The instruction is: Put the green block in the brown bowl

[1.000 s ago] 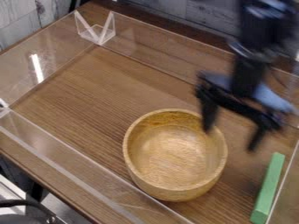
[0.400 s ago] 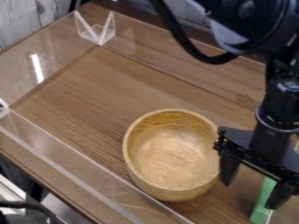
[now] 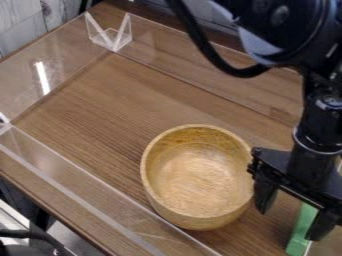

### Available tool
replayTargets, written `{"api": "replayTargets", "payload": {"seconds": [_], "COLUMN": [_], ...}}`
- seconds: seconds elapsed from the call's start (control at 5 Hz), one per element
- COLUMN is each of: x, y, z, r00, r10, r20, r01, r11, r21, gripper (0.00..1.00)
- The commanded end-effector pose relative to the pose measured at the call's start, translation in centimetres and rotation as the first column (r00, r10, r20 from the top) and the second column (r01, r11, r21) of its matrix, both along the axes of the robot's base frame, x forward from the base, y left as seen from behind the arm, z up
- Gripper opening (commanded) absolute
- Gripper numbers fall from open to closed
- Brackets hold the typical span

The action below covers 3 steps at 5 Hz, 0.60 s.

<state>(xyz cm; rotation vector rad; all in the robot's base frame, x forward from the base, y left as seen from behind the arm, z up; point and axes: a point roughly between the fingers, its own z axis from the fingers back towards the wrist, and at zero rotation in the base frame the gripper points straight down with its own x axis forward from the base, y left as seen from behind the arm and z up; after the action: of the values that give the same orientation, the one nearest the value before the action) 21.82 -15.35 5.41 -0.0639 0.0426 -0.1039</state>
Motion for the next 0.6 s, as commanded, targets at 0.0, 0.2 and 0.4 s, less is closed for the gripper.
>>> {"api": "replayTargets", "payload": {"seconds": [0.0, 0.2, 0.4], "x": [0.44, 0.54, 0.68], "y": [-0.31, -0.26, -0.15], "z": [0.87, 0.73, 0.6], "r00": [0.999, 0.999, 0.999], "r10": [-0.011, -0.018, -0.024], "r20": [0.041, 0.044, 0.046], "r01": [0.012, 0.02, 0.026], "r11": [0.999, 0.999, 0.999], "r21": [-0.029, -0.035, -0.041], "gripper": [1.0, 1.0, 1.0]}}
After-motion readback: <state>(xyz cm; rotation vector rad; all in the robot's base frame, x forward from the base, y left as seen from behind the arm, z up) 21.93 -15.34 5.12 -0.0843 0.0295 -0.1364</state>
